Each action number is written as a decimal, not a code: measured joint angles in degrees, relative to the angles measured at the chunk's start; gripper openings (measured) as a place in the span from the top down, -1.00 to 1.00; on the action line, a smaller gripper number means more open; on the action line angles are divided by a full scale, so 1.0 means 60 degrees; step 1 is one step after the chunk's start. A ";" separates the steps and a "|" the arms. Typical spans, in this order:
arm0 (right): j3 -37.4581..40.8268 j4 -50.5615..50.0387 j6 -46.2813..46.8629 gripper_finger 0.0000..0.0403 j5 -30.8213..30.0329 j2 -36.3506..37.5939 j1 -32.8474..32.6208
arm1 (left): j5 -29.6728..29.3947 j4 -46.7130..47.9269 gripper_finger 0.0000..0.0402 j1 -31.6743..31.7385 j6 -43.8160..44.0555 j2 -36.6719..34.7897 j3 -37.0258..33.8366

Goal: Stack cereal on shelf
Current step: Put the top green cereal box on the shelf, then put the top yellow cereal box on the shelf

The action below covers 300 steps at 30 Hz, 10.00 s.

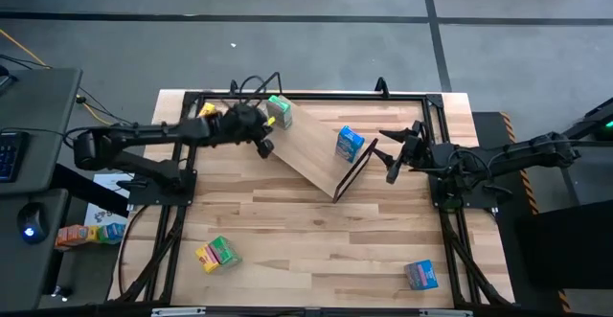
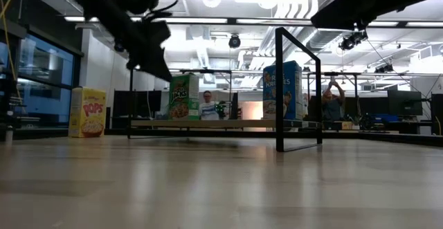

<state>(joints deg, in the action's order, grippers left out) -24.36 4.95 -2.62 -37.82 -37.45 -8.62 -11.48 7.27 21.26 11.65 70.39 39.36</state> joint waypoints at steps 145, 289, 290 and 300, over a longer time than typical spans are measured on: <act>0.0000 0.0036 0.0142 -0.24 -0.0025 -0.0018 0.0000 | -0.1705 -0.3465 1.00 0.0605 -1.1430 0.3215 -0.0276; 0.0000 0.0211 -0.0046 -0.24 -0.0233 -0.0015 0.0004 | -0.3113 0.6091 0.03 0.4390 0.1224 -0.1417 -0.0194; 0.0000 0.0211 -0.0042 -0.24 -0.0233 -0.0018 0.0004 | -0.3062 0.6098 0.10 0.4390 0.1196 -0.1421 -0.0194; 0.0000 0.0215 -0.0036 -0.24 -0.0234 -0.0018 0.0000 | -0.2337 0.7152 0.48 0.4383 0.0698 -0.2244 0.0531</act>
<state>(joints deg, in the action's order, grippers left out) -24.36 6.24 -2.83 -39.23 -37.56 -8.62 -25.50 50.18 47.55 15.84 56.93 42.54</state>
